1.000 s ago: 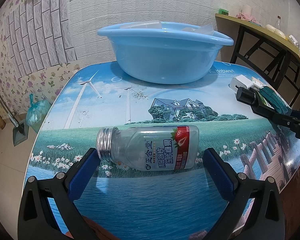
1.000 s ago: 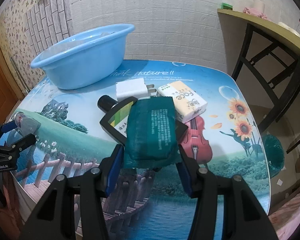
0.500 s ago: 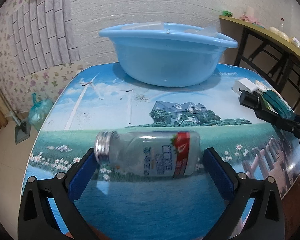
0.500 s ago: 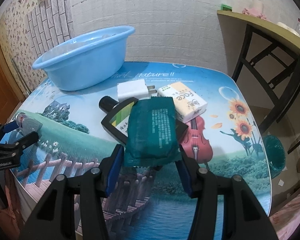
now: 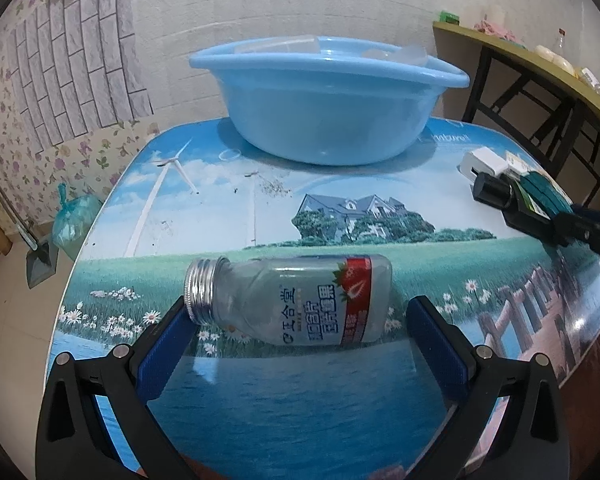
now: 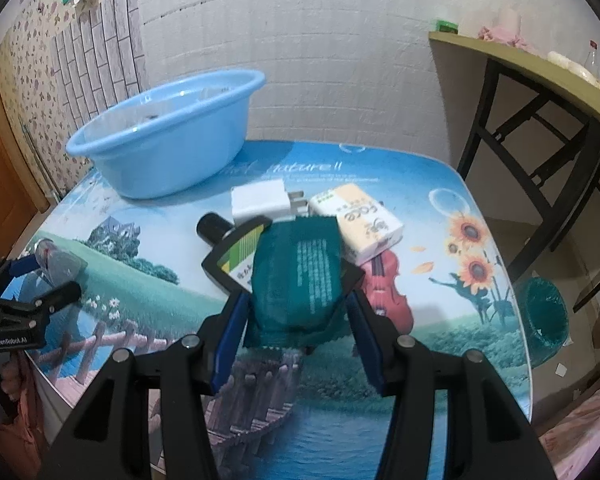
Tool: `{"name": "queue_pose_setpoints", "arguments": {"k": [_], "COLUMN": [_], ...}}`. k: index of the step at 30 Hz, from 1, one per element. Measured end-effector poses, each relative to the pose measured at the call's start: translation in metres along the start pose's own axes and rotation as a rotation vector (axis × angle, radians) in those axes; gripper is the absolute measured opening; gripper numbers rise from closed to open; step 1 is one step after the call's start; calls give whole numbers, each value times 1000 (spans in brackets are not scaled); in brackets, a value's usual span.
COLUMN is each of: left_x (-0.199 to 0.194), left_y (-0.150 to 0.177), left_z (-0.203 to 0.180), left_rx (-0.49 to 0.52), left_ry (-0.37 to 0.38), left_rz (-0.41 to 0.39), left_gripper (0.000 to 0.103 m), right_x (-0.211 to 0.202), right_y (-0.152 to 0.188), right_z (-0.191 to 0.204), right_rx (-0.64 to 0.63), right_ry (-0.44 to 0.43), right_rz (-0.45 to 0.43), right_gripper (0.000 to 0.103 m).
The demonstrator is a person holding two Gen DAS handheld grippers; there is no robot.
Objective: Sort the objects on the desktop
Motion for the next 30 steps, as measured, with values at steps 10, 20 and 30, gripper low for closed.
{"name": "queue_pose_setpoints", "arguments": {"k": [10,20,30], "left_x": [-2,-5,-26], "left_y": [4,3,-6], "left_z": [9,9,17], "left_rx": [-35,-24,-62], "left_ry": [19,4,25], "left_rz": [-10,-30,-77], "left_gripper": [103,84,84], "right_x": [4,5,-14], "right_y": [-6,-7,-18], "right_z": [0,-2,6], "right_rx": [-16,-37,-41], "right_ry": [26,27,-15], "right_rz": [-6,-16,-74], "right_gripper": [52,46,45]}}
Point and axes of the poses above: each gripper's, at about its wrist camera, not at the fingertips, and x roughly the way its jaws point, z to its left, y to its underside, the point moved 8 cm from there along x, roughly the way its jaws point, and after that the axes turned 10 degrees about z, right-handed, at the moved point
